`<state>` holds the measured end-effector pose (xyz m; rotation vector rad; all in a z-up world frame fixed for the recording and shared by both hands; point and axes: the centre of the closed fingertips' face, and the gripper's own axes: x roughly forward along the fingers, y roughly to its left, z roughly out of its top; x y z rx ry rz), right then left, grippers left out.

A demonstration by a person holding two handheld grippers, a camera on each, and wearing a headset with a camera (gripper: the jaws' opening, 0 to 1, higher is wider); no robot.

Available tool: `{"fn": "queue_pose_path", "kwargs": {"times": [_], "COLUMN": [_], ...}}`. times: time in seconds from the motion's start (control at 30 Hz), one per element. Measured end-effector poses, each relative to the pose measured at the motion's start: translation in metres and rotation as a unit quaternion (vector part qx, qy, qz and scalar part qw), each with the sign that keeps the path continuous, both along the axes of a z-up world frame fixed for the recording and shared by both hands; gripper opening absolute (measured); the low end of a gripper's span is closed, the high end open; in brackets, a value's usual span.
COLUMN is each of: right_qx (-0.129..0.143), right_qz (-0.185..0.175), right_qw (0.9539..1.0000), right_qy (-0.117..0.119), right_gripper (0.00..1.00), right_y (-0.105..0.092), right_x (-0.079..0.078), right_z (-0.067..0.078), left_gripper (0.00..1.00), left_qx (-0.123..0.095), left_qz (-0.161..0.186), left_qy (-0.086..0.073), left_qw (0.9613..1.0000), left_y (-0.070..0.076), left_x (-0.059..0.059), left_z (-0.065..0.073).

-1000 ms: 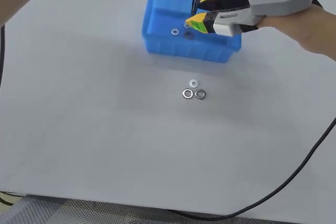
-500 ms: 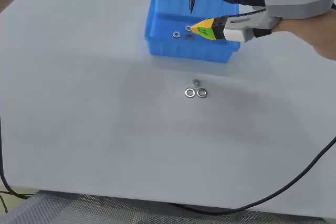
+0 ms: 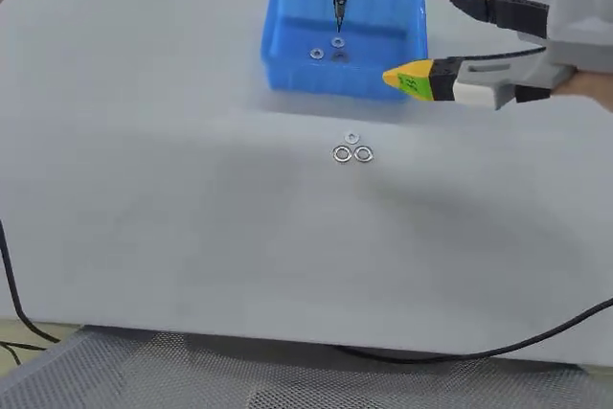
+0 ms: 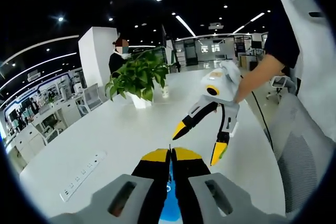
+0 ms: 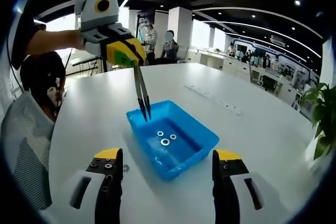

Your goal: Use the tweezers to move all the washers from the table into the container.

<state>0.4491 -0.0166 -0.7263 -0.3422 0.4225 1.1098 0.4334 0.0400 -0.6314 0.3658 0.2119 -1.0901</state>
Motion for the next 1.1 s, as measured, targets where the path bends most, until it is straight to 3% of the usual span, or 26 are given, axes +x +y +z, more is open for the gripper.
{"fn": "queue_pose_path", "kwargs": {"times": [0.33, 0.43, 0.53, 0.63, 0.8, 0.87, 0.9, 1.1], "right_qx": [-0.001, -0.029, -0.027, -0.022, -0.025, -0.026, -0.027, -0.025], "right_qz": [0.012, 0.041, 0.050, 0.051, 0.051, 0.054, 0.054, 0.056], "right_qw": [0.9989, 0.9980, 0.9976, 0.9974, 0.9967, 0.9961, 0.9958, 0.9943], "right_qy": [0.044, 0.038, 0.039, 0.046, 0.058, 0.064, 0.068, 0.087], "right_gripper": [0.78, 0.78, 0.78, 0.78, 0.78, 0.78, 0.78, 0.78], "right_y": [-0.003, -0.002, 0.001, 0.001, -0.002, -0.003, -0.004, -0.004], "right_x": [-0.053, -0.068, -0.081, -0.090, -0.100, -0.105, -0.108, -0.116], "right_z": [-0.021, -0.028, -0.025, -0.026, -0.032, -0.036, -0.038, -0.045], "left_gripper": [0.05, 0.05, 0.05, 0.05, 0.05, 0.05, 0.05, 0.05], "left_qx": [-0.006, -0.003, -0.010, -0.018, -0.014, -0.023, -0.025, -0.013], "left_qz": [-0.002, -0.004, -0.007, -0.013, -0.029, -0.039, -0.044, -0.054], "left_qy": [0.016, 0.023, 0.031, 0.033, 0.032, 0.038, 0.034, 0.051], "left_qw": [0.9999, 0.9997, 0.9994, 0.9992, 0.9990, 0.9982, 0.9982, 0.9972], "left_y": [-0.007, -0.008, -0.010, -0.013, -0.018, -0.023, -0.025, -0.031], "left_x": [-0.036, -0.044, -0.050, -0.055, -0.060, -0.065, -0.068, -0.074], "left_z": [-0.014, -0.021, -0.022, -0.024, -0.031, -0.032, -0.033, -0.051]}}
